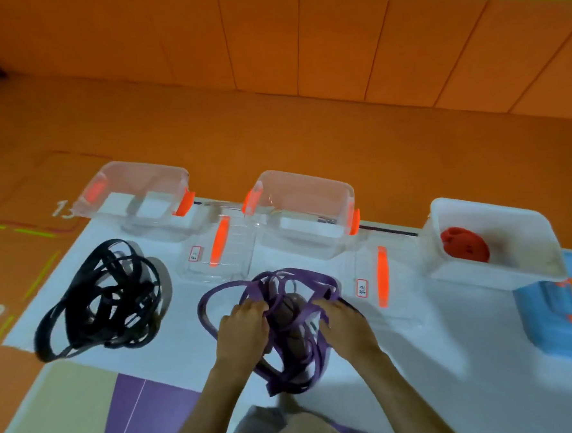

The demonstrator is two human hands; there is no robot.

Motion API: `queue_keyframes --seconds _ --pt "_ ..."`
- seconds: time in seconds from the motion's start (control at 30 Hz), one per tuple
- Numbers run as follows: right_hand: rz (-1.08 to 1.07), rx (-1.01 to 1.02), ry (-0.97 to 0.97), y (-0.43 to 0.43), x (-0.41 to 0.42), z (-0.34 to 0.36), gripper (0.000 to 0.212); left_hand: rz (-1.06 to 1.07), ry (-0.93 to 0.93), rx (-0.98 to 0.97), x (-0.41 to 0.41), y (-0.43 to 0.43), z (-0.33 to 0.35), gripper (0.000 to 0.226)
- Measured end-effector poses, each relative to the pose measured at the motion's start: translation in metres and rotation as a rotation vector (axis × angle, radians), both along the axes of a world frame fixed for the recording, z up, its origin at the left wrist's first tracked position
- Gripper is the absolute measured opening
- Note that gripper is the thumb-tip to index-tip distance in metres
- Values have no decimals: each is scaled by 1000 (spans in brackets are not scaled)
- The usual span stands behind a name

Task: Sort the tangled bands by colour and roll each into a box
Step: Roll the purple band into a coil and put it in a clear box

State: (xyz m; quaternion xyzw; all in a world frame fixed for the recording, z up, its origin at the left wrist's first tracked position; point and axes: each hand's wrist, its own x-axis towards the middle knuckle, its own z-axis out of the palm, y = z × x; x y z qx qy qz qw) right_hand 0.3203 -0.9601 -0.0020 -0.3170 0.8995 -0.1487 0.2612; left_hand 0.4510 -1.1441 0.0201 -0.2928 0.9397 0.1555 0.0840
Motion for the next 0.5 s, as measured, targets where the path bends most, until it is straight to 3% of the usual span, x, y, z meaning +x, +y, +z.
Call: queue_keyframes --seconds 0.13,0.23,0.5 --pt "10 -4 -67 -38 18 -17 54 373 75 380 3 -30 -25 51" --pt "-32 -29 -106 -52 26 -25 46 442 10 603 -4 -44 -46 58" --pt "-220 -157 -116 -57 31 -31 34 404 102 758 -8 -56 -66 21"
